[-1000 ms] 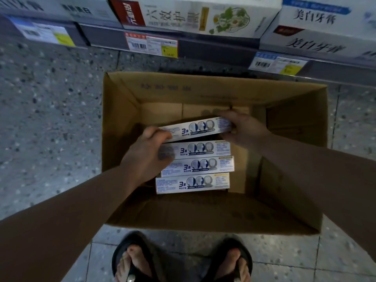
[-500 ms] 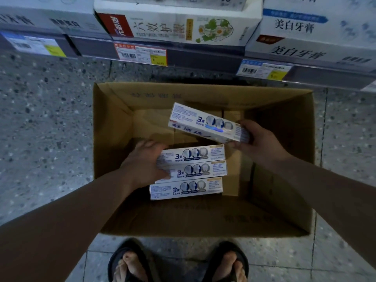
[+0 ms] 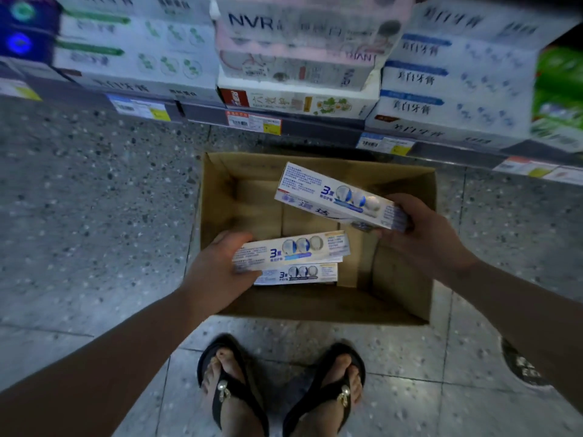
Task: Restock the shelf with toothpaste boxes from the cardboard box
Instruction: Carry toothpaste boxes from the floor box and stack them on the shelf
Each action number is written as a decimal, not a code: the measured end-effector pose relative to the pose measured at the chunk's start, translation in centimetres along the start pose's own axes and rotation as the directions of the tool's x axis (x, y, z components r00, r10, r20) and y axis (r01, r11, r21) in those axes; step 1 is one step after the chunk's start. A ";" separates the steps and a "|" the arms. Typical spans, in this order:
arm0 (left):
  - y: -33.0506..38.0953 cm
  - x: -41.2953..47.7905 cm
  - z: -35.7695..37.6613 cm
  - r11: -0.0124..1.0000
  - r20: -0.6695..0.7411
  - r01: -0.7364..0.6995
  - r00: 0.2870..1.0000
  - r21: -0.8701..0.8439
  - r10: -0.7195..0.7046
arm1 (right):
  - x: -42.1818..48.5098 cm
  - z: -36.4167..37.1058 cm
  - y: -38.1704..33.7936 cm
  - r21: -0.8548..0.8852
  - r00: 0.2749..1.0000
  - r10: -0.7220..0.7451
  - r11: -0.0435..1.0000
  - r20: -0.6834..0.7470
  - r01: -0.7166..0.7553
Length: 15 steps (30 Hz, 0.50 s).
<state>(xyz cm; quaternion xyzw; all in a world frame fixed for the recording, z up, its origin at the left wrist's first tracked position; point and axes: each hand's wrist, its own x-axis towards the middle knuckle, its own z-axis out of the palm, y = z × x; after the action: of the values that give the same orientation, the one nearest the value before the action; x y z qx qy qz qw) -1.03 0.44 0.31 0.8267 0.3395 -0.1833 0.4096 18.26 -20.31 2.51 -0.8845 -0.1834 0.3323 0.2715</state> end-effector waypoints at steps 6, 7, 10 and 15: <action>5.9 -9.1 -8.7 0.988 -0.055 -0.066 0.997 -0.141 0.059 | -6.3 -7.5 -9.1 0.040 0.997 -0.064 0.997 0.036 0.062; 7.0 -10.5 -10.4 0.985 -0.070 -0.087 0.995 -0.146 0.077 | -7.3 -8.8 -10.9 0.036 0.996 -0.074 0.997 0.041 0.073; 9.8 -15.1 -15.8 0.976 -0.117 -0.131 0.987 -0.172 0.112 | -10.6 -12.7 -17.0 0.008 0.987 -0.149 0.989 0.068 0.148; 13.1 -24.9 -25.3 0.961 -0.269 -0.157 0.959 -0.228 0.093 | -16.9 -19.0 -28.9 0.041 0.947 -0.296 0.955 0.126 0.293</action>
<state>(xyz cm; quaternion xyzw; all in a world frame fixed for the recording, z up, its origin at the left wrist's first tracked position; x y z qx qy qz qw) -8.58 4.80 37.15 0.8060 0.3562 -0.0050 0.4728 15.13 -12.97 40.21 -0.8204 -0.3272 0.3472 0.3152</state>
